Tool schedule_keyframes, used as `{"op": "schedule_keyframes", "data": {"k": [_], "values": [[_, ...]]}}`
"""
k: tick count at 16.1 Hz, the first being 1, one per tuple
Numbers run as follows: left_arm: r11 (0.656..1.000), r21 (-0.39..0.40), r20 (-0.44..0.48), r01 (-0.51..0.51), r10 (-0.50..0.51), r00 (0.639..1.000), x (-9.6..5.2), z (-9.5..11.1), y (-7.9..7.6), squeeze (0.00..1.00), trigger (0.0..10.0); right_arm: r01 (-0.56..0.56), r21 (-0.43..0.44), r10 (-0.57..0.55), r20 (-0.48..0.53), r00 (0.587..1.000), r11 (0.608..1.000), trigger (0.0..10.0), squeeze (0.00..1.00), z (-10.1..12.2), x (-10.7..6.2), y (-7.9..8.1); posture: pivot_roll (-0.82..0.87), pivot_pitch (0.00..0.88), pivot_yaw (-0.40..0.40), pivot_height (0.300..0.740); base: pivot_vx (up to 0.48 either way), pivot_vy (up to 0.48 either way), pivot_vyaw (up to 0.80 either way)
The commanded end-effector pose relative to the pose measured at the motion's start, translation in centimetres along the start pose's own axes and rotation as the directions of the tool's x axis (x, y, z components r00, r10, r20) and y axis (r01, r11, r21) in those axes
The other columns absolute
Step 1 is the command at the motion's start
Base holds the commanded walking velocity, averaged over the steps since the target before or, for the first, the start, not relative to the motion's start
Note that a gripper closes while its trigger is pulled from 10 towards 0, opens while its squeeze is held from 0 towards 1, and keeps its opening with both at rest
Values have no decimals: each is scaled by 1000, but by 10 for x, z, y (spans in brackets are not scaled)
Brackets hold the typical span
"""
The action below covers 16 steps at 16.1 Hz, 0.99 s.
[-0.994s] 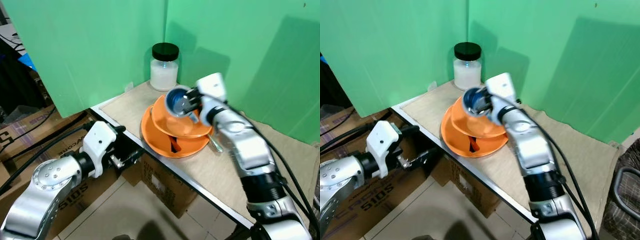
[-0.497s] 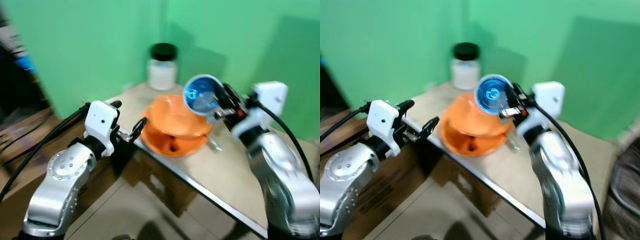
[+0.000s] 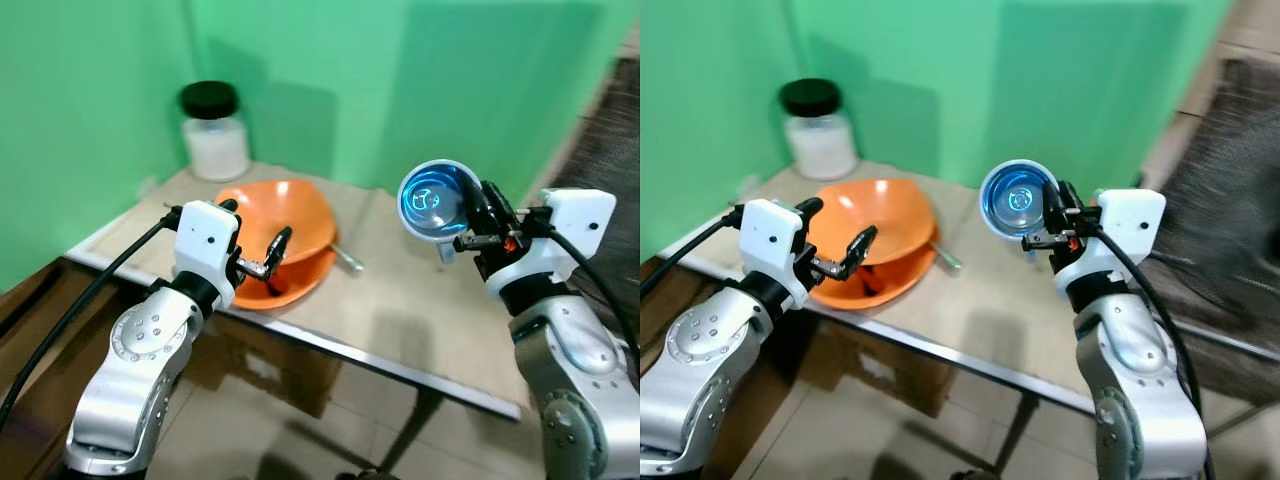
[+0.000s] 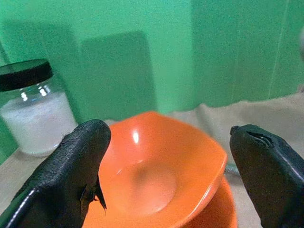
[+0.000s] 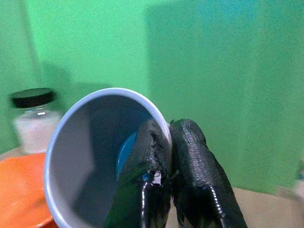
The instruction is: Setting the table
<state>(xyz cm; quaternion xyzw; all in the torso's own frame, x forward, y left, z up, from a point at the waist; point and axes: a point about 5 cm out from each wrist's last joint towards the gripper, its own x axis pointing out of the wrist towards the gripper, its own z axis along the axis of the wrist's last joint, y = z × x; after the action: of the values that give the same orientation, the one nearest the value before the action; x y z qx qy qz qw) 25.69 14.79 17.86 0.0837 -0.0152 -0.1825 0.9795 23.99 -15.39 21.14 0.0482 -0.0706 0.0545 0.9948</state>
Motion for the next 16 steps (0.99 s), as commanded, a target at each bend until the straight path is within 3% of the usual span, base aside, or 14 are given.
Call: {"op": "schedule_keyframes", "data": {"k": [1, 5, 10, 11, 12, 14, 16], "values": [[1000, -1, 7, -26, 26, 1000, -1, 2, 1, 0, 10000, 58, 0, -58, 55, 997, 998, 10000, 0, 7, 4, -1, 37, 0, -39, 740, 0, 0, -800], [999, 3, 9, -44, 44, 999, 0, 3, 6, 0, 10000, 83, 19, -85, 131, 988, 996, 10000, 0, 12, 6, 2, 38, 0, -43, 740, 0, 0, -800], [998, -13, -2, -60, 60, 998, -3, 1, 7, 0, 10000, 84, 19, -86, 140, 986, 996, 10000, 0, 8, 4, 6, 40, 0, -42, 740, 0, 0, -800], [997, -25, 0, -71, 71, 997, -3, 1, 9, 0, 10000, 126, -5, -124, 155, 980, 992, 10000, 0, 7, 3, 4, 40, 0, -42, 740, 0, 0, -800], [997, -34, 6, -73, 73, 997, -1, 3, 9, 0, 10000, 147, -25, -142, 145, 979, 989, 10000, 0, 4, 3, 3, 40, 0, -42, 740, 0, 0, -800], [997, -45, 8, -69, 70, 998, 3, 5, 6, 0, 10000, 58, -40, -56, 46, 997, 998, 10000, 0, -8, 2, 5, 46, 0, -36, 740, 0, 0, -800], [996, -47, -11, -78, 77, 997, 2, 1, 5, 0, 10000, 40, -18, -40, -4, 999, 999, 10000, 0, -16, -2, 2, 48, 0, -44, 740, 0, 0, -800]]}}
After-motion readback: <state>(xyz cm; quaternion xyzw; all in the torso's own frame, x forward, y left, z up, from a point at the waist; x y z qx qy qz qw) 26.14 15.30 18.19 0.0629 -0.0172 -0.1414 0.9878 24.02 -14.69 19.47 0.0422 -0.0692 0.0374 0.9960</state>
